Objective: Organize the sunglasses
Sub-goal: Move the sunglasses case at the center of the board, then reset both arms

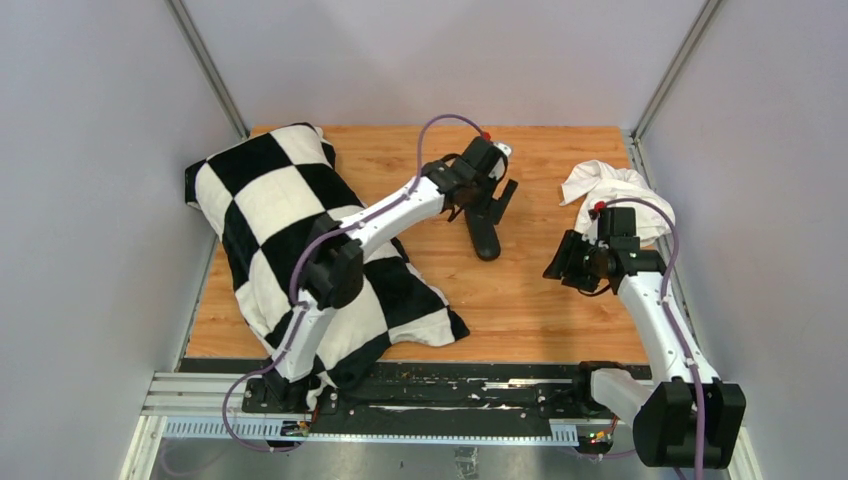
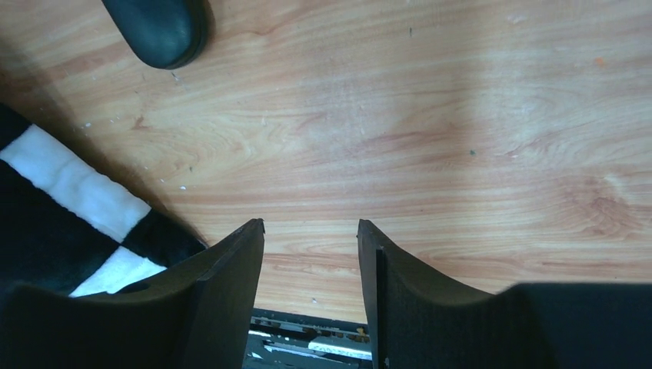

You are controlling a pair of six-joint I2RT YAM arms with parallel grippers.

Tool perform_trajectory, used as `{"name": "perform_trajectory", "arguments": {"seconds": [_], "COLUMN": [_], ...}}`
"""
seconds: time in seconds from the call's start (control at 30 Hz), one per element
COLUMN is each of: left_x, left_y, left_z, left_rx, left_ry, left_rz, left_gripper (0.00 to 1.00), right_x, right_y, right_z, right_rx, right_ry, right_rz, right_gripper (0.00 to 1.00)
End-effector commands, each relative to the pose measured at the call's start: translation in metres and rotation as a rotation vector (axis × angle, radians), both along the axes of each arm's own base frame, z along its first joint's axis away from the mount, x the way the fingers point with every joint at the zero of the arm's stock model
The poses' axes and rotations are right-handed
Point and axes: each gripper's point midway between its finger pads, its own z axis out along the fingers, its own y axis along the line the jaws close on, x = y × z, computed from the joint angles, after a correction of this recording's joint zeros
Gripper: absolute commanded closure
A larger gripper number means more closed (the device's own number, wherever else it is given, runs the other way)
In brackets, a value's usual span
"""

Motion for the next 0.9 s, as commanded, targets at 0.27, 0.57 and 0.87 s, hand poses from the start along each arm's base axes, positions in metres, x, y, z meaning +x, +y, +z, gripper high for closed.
{"name": "perform_trajectory", "arguments": {"seconds": [0.27, 0.57, 0.87], "left_x": [-0.054, -0.107, -0.139], "left_y": [0.098, 0.177, 0.212], "left_z": [0.148, 0.115, 0.146], "left_rx": [-0.135, -0.038, -0.087], "left_ry": [-0.25, -0.187, -0.225], "left_rz": [0.153, 0.228, 0.259], "left_gripper": [0.0, 0.0, 0.0], "right_x": [0.026, 0.043, 0.046], "right_y": [-0.017, -0.019, -0.05], "right_z": [0.053, 0.094, 0.204], "right_rx": [-0.039, -0.028, -0.149], "right_ry": [-0.19, -0.359, -0.592], "right_rz": [-0.109, -0.139, -0.261], "right_gripper": [0.42, 0.42, 0.14]}}
